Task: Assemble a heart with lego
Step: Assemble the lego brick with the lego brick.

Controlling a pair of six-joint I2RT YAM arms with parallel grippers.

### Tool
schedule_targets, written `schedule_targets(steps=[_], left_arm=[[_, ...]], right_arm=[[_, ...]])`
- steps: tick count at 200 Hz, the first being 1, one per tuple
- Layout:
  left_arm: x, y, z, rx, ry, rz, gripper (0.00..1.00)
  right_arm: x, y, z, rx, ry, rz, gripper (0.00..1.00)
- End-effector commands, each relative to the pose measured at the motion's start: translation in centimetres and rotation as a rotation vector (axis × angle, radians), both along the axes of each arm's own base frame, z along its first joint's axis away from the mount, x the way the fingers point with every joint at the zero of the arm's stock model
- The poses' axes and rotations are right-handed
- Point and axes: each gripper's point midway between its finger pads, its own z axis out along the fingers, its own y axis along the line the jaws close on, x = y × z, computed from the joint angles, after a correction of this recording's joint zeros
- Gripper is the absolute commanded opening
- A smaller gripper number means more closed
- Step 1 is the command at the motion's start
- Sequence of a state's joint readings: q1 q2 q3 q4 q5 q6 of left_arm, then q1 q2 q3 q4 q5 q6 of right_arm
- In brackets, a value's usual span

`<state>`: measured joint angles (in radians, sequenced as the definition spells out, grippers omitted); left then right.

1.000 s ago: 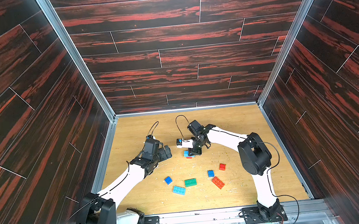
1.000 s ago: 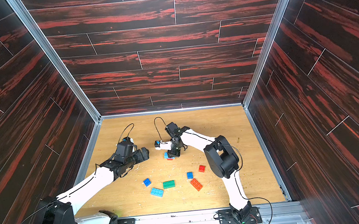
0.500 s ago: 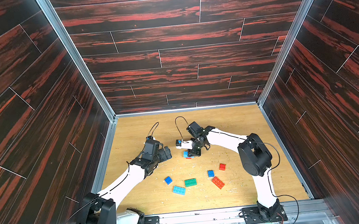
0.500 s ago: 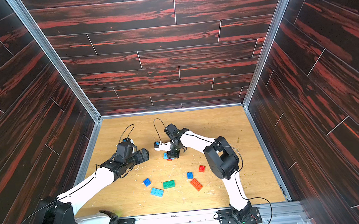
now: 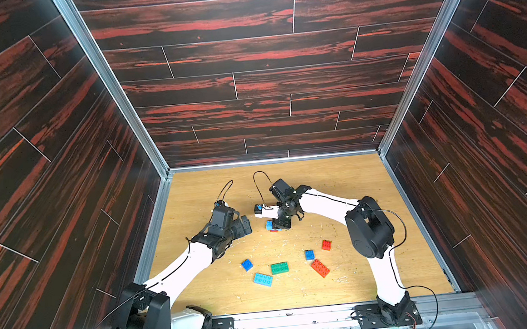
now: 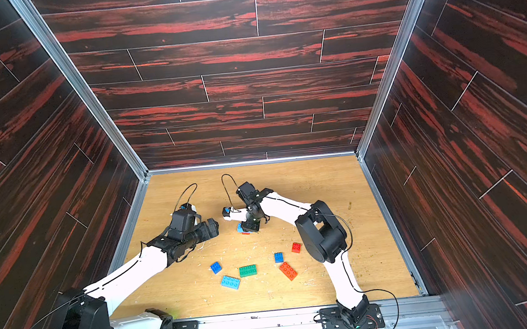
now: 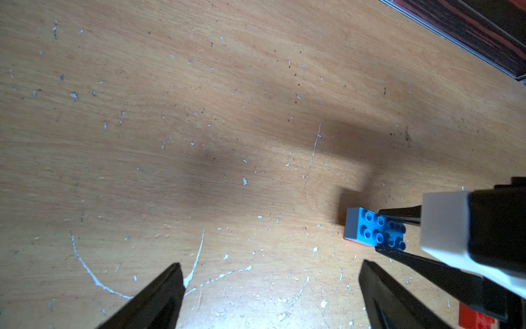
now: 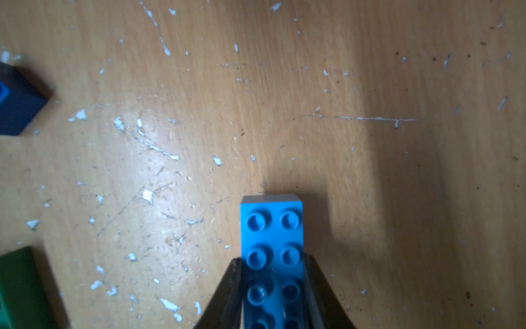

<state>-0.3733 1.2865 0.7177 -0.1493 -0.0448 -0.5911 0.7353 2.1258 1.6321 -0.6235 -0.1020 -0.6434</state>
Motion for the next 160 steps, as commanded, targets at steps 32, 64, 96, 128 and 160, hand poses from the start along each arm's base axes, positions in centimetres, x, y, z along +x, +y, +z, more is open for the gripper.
schedule_targets(steps=[32,64,96,128,160], left_arm=[[0.0,0.3,1.5,-0.005,-0.042,0.003,1.00],[-0.2,0.2,2.2,-0.010,-0.060,-0.009,1.00],[-0.5,0.1,2.9,-0.011,-0.079,-0.031,1.00],[-1.2,0.0,3.5,-0.012,-0.069,-0.062,1.00],[-2.5,-0.5,3.2,-0.037,-0.031,-0.092,1.00]], right_arm=[[-0.7,1.6,3.5,0.106,0.023,-0.162,0.96],[-0.5,2.2,8.4,0.273,-0.027,-0.254,0.98],[0.6,-2.2,11.8,0.355,-0.113,-0.612,0.98],[-3.9,-6.3,12.5,0.399,-0.006,-0.759,0.98],[-9.8,-11.1,8.8,0.210,0.082,-0.888,0.94]])
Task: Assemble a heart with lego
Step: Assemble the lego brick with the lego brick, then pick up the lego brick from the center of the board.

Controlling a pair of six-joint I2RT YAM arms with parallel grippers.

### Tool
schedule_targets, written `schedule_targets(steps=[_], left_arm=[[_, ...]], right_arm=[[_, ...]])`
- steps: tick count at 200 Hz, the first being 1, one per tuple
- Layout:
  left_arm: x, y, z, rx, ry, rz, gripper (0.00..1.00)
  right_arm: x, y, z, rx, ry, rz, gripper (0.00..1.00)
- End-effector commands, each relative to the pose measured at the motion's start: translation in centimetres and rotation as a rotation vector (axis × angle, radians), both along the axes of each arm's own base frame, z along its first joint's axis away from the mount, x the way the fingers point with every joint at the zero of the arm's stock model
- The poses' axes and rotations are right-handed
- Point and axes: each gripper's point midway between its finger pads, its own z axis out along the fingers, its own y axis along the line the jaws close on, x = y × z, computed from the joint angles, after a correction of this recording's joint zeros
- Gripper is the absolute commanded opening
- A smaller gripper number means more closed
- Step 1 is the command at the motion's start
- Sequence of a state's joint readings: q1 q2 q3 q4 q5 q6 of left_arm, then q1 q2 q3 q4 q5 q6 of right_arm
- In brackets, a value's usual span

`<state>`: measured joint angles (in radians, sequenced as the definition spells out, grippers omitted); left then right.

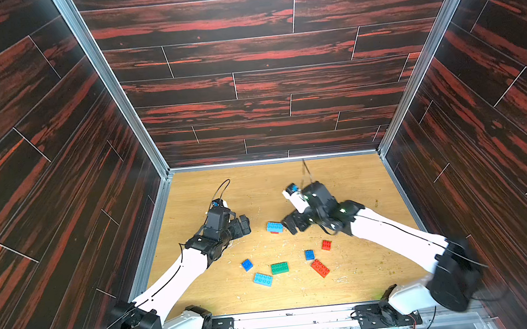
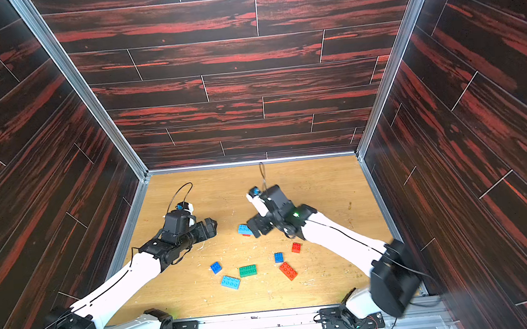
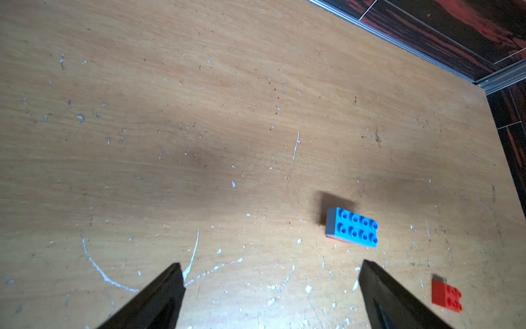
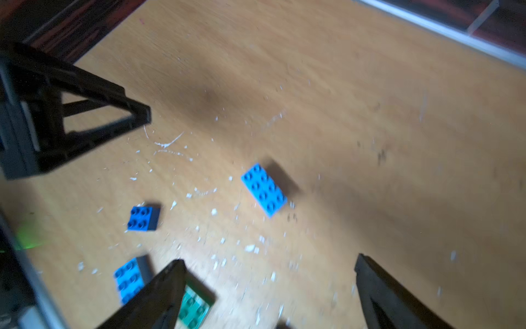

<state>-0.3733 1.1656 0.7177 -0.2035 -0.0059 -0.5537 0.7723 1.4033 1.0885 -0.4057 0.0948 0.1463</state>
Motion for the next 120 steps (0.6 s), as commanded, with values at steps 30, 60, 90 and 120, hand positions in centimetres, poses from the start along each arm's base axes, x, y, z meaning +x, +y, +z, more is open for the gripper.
schedule_targets(steps=[30,60,90,120], left_arm=[[-2.4,-1.4,-0.2,-0.046,0.087,-0.072,0.98],[-2.7,-1.1,-0.9,-0.063,0.088,-0.041,0.98],[-2.6,-1.1,-0.9,-0.056,0.095,-0.044,0.98],[-2.6,-1.0,-1.0,-0.040,0.099,-0.043,0.98]], right_arm=[[-8.4,-6.2,-6.5,-0.181,0.261,-0.202,0.87],[-10.6,-6.7,-9.4,-0.190,0.347,-0.202,0.81],[-10.9,-7.4,-12.0,-0.250,0.364,-0.203,0.72],[-12.2,-7.0,-13.9,-0.273,0.422,-0.150,0.67]])
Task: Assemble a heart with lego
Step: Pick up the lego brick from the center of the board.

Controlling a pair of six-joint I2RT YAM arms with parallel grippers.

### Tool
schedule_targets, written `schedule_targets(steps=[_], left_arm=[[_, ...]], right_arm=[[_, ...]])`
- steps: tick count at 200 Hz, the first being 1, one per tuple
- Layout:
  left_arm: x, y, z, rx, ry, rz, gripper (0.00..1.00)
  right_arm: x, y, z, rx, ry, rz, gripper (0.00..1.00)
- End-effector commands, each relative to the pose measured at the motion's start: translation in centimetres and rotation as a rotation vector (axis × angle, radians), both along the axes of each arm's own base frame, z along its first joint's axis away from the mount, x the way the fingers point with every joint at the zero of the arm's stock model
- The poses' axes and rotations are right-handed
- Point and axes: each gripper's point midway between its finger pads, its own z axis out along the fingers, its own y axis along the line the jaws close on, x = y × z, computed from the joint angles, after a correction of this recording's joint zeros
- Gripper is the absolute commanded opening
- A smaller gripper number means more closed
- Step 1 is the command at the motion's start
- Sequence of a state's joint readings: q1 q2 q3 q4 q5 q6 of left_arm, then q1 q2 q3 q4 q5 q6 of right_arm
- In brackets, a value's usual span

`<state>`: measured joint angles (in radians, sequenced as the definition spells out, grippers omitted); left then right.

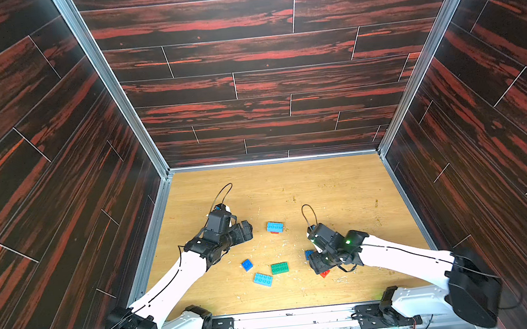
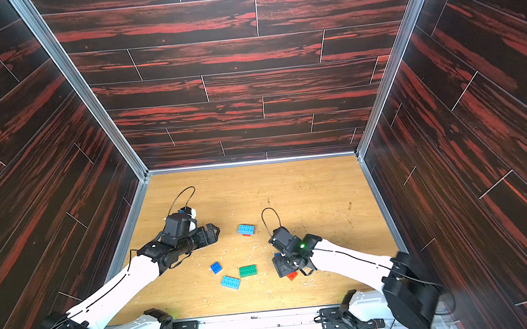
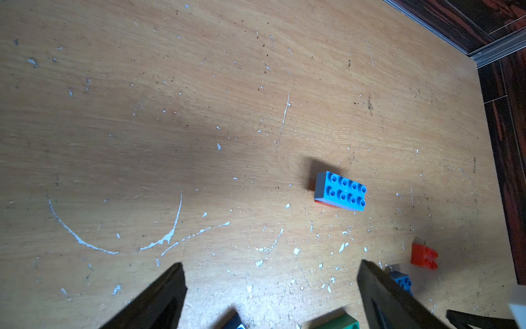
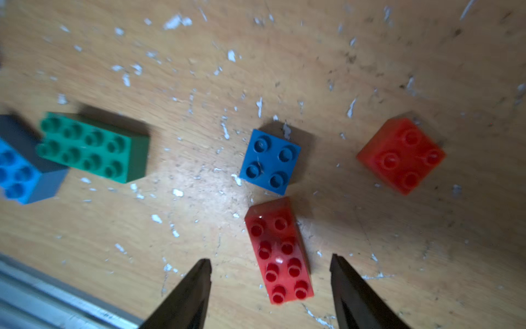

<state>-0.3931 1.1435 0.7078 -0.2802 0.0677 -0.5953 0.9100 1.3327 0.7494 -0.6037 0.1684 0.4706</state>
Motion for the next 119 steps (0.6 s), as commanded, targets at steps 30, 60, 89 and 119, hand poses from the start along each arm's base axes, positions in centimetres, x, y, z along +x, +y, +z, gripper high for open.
schedule_targets(steps=[30,60,89,119], left_arm=[[-0.3,0.4,-0.3,0.028,0.016,0.003,0.98],[-0.1,0.4,-0.7,0.040,0.026,0.005,0.98],[0.2,0.4,-0.7,0.043,0.025,0.007,0.98],[0.4,0.4,-0.6,0.048,0.022,0.004,0.98]], right_arm=[[-1.5,-0.6,-2.4,-0.041,0.065,-0.005,0.65],[-1.5,-1.4,-2.8,-0.080,0.061,-0.030,0.59],[-1.6,-1.3,-3.3,-0.090,0.071,-0.026,0.48],[-1.7,-1.4,-3.7,-0.107,0.088,-0.021,0.47]])
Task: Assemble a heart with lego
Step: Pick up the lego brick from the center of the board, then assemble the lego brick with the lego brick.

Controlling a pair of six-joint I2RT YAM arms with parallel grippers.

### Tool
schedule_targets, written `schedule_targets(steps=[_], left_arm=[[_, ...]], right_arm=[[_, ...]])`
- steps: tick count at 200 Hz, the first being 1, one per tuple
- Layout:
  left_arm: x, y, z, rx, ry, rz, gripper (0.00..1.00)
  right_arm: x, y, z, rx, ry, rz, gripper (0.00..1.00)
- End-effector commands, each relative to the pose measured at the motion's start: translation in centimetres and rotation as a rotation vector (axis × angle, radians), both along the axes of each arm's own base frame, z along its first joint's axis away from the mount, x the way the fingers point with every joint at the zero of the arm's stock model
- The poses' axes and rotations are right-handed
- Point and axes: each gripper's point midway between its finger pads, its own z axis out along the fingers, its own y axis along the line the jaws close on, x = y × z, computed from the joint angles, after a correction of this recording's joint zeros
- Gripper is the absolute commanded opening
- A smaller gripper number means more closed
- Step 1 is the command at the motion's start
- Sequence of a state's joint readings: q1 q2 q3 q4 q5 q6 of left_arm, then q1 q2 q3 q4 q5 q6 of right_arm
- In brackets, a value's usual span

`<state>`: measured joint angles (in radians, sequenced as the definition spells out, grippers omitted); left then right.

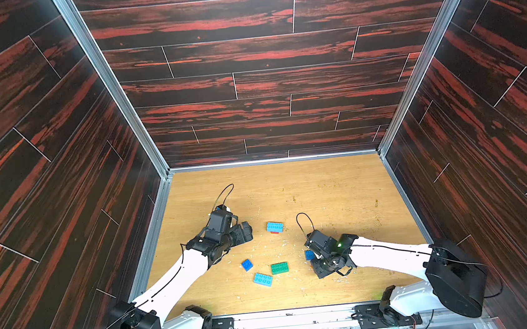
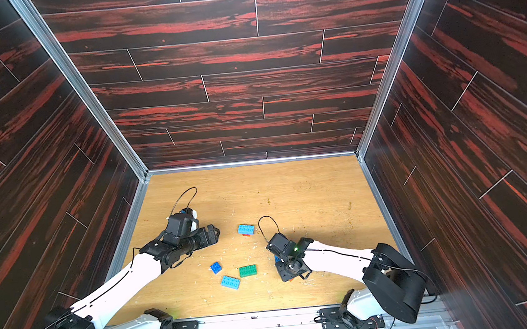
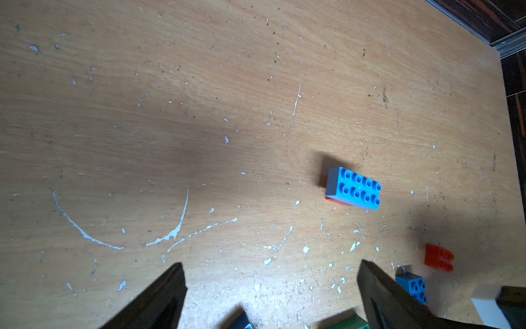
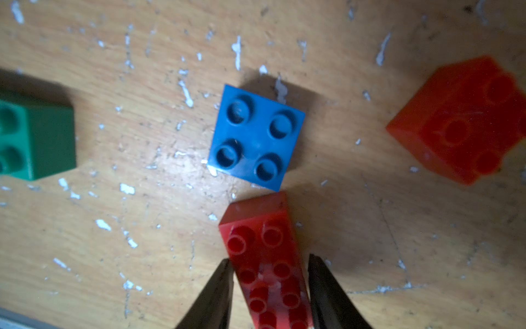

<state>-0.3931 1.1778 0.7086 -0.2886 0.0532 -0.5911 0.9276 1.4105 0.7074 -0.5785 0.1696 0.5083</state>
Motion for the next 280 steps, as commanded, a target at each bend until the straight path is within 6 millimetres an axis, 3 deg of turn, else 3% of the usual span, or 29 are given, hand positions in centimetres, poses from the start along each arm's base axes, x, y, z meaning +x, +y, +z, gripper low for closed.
schedule_targets(steps=[1,24,58,82,99,120,140,169,206,234,280], left_arm=[[0.3,0.1,0.6,0.020,-0.011,-0.004,0.98],[0.3,0.3,0.6,0.026,-0.014,-0.002,0.98],[0.3,0.4,0.9,0.026,-0.031,0.006,0.99],[0.6,0.1,1.9,-0.002,-0.056,0.006,1.00],[1.0,-0.2,2.8,-0.032,-0.081,0.009,1.00],[1.7,-0.7,3.7,-0.076,-0.090,0.008,1.00],[2.7,-1.0,4.2,-0.141,-0.082,0.033,1.00],[4.0,-1.3,4.1,-0.226,-0.085,0.063,0.97],[4.6,0.1,3.2,-0.203,-0.093,0.123,0.95],[4.8,0.5,2.3,-0.207,-0.086,0.146,0.93],[4.7,0.7,1.1,-0.183,-0.060,0.140,0.92]], right_arm=[[-0.6,-0.5,-0.7,-0.039,0.026,0.000,0.47],[-0.4,-0.3,-0.6,-0.034,0.022,0.000,0.41],[1.0,1.0,1.6,-0.007,-0.039,0.041,0.28],[2.6,4.1,5.2,0.068,-0.098,0.161,0.23],[4.9,6.6,8.7,0.089,-0.204,0.291,0.21],[6.4,10.0,10.6,0.115,-0.283,0.548,0.20],[8.3,12.8,11.0,0.102,-0.318,0.748,0.19],[11.9,15.2,11.6,0.189,-0.303,0.886,0.18],[13.9,16.7,9.6,0.177,-0.193,1.005,0.14],[15.3,16.6,8.6,0.167,-0.116,1.016,0.14],[16.0,16.9,7.3,0.133,-0.047,1.048,0.13]])
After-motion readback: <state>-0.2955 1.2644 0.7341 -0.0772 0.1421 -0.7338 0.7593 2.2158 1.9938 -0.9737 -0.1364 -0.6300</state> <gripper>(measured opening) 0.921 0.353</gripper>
